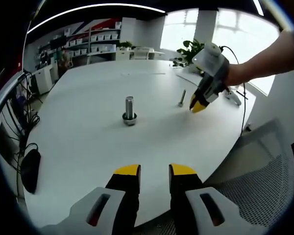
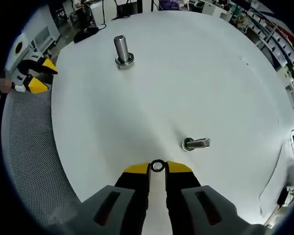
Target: Place the washer onto the threaded stud by aligning its center hole with the stud, sliding it down to the base, and recovering from edge contact or off-axis alignment until the washer reaches the visible bottom stop.
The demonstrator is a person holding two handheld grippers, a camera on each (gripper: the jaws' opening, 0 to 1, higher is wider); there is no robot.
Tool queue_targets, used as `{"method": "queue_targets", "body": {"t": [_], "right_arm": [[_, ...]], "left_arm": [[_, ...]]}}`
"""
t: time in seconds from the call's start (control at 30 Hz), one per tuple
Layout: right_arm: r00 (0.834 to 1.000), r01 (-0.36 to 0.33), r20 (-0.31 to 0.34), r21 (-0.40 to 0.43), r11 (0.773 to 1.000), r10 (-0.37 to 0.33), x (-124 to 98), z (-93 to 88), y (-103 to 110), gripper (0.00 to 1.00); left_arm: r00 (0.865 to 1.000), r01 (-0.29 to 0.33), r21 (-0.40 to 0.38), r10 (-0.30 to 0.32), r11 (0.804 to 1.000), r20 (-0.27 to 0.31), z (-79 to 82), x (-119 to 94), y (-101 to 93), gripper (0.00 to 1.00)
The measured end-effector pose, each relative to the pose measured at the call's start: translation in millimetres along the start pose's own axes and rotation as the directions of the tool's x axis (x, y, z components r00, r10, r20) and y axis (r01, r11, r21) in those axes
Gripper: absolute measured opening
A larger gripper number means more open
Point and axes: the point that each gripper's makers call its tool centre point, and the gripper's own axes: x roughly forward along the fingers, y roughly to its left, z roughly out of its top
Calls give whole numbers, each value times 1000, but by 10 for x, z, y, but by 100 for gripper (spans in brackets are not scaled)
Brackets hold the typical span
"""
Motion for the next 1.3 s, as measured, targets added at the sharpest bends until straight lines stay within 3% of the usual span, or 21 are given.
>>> {"method": "queue_targets", "body": {"t": [0.77,1.3], "right_arm": [[993,78,87,5,997,-78,-339,208,-333,13],[985,115,132,-34,993,-109,-395,382,-396,13]], "left_arm": [[1000,-3,1,3,1000,2,2,0,11,21],[1000,-5,3,5,1000,-2,-4,1,14,20]]}}
